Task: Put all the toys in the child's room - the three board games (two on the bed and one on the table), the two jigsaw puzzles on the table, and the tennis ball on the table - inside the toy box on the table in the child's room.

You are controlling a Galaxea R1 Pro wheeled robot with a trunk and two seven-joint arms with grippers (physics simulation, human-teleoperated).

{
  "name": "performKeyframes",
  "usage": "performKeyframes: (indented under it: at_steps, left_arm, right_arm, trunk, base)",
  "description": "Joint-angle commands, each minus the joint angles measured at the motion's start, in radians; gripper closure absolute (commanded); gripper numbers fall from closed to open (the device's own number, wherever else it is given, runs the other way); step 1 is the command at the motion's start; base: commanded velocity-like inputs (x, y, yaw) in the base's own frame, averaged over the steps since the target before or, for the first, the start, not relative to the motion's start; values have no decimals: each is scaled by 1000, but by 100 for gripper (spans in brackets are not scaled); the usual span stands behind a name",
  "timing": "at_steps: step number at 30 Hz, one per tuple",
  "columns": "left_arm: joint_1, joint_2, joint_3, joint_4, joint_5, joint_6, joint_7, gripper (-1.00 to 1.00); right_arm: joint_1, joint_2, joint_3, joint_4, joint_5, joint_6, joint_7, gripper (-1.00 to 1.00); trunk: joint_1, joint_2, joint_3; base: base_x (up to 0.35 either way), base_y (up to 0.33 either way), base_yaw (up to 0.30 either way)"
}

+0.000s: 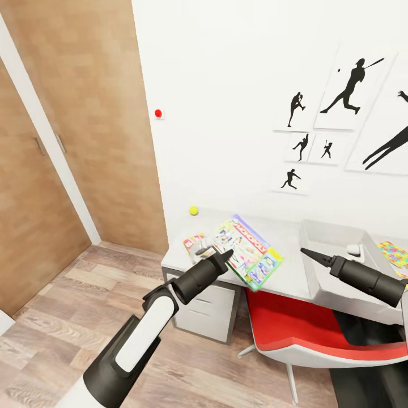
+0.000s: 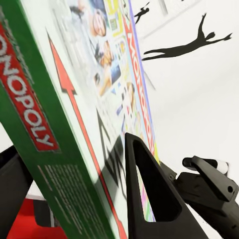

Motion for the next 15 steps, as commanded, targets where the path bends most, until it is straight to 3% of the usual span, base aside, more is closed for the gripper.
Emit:
performKeyframes:
  at_steps: [1, 15]
  left_arm:
    - [0, 4, 0, -2, 11, -2, 7, 100]
    - [9, 58, 1, -4, 9, -50, 9, 100]
  right_arm:
    - [-1, 0, -2, 0, 5, 3, 7, -100]
    - [0, -3, -9, -1, 4, 3, 10, -100]
  trunk:
    - [1, -2, -2]
    - [1, -2, -2]
  base:
    - [0, 0, 0]
    - [0, 0, 0]
